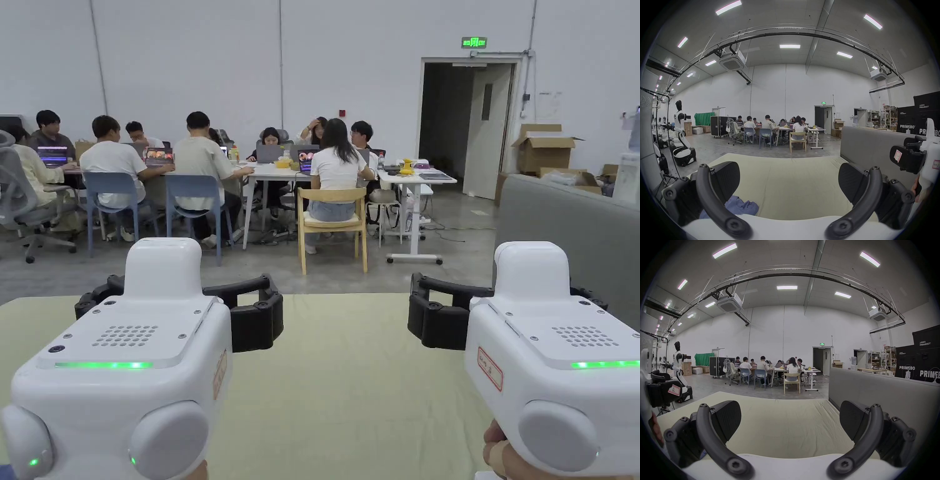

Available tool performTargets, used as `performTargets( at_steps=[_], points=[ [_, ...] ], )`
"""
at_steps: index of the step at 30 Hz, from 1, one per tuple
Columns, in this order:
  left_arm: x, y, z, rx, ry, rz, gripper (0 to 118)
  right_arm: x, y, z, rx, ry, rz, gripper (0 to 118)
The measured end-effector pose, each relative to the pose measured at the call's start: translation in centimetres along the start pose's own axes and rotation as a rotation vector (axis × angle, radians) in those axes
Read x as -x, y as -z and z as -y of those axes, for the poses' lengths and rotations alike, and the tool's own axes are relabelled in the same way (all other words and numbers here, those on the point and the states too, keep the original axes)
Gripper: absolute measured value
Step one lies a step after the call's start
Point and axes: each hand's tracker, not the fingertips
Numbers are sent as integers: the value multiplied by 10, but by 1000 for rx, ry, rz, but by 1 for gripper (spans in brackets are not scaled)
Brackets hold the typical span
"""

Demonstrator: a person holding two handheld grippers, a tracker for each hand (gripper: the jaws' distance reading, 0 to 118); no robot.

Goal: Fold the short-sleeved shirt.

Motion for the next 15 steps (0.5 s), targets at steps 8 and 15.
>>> performTargets(
  at_steps=[8, 15],
  points=[
    [0, 1, 0, -1, 0, 0, 118, 2, -1, 0, -5, -2, -6, 118],
    [1, 2, 3, 16, -5, 1, 118, 4, -1, 1, 5, -7, -14, 118]
  ],
)
